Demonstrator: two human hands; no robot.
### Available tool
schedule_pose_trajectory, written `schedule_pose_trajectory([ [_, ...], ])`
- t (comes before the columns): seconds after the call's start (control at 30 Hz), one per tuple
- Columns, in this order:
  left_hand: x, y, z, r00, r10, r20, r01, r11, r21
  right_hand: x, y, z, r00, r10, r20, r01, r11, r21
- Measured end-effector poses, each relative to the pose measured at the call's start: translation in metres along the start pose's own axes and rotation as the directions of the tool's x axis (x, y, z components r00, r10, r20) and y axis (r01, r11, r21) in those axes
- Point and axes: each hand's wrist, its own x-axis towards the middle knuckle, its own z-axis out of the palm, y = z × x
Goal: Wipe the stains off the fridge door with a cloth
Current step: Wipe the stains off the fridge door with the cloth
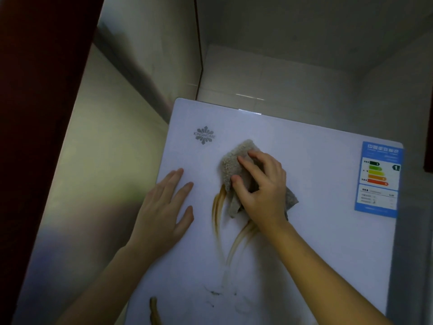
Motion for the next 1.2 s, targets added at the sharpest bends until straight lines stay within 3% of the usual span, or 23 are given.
schedule_pose_trajectory([
  [0.2,-0.004,-0.001,0.001,0.998,0.007,-0.055,-0.008,1.000,-0.015,0.003,0.015,-0.014,0.977,-0.167,0.132,0.181,0.978,-0.100],
  [0.4,-0.024,-0.009,0.012,0.992,0.022,-0.122,-0.019,0.999,0.029,0.000,0.003,-0.002,0.992,-0.079,0.094,0.086,0.994,-0.070],
  [0.57,-0.030,-0.012,0.014,0.994,0.047,-0.096,-0.045,0.999,0.022,-0.010,0.010,-0.006,0.870,-0.400,0.287,0.422,0.907,-0.015],
  [0.63,-0.030,-0.012,0.014,0.994,0.050,-0.096,-0.048,0.999,0.021,0.002,0.018,-0.009,0.891,-0.366,0.269,0.393,0.918,-0.052],
  [0.73,-0.031,-0.012,0.014,0.995,0.048,-0.092,-0.046,0.999,0.026,0.029,0.019,-0.005,0.974,-0.177,0.140,0.190,0.979,-0.080],
  [0.83,-0.031,-0.013,0.014,0.995,0.055,-0.088,-0.052,0.998,0.030,0.034,0.007,0.007,0.991,-0.094,0.097,0.100,0.993,-0.055],
  [0.9,-0.031,-0.013,0.014,0.994,0.059,-0.090,-0.057,0.998,0.033,0.018,0.000,0.013,0.940,-0.274,0.203,0.287,0.957,-0.037],
  [0.97,-0.032,-0.013,0.014,0.994,0.058,-0.094,-0.056,0.998,0.031,0.005,0.002,0.014,0.796,-0.515,0.318,0.536,0.844,0.023],
  [1.0,-0.032,-0.012,0.014,0.994,0.058,-0.095,-0.055,0.998,0.030,0.006,0.004,0.011,0.751,-0.566,0.341,0.592,0.805,0.034],
  [1.07,-0.033,-0.012,0.015,0.994,0.054,-0.096,-0.052,0.998,0.025,0.021,0.010,0.010,0.802,-0.517,0.298,0.545,0.839,-0.010],
  [1.13,-0.034,-0.012,0.016,0.994,0.046,-0.104,-0.044,0.999,0.020,0.046,0.012,0.012,0.920,-0.334,0.204,0.355,0.932,-0.072],
  [1.2,-0.034,-0.011,0.016,0.993,0.045,-0.108,-0.043,0.999,0.019,0.070,0.008,0.016,0.979,-0.160,0.124,0.171,0.982,-0.084],
])
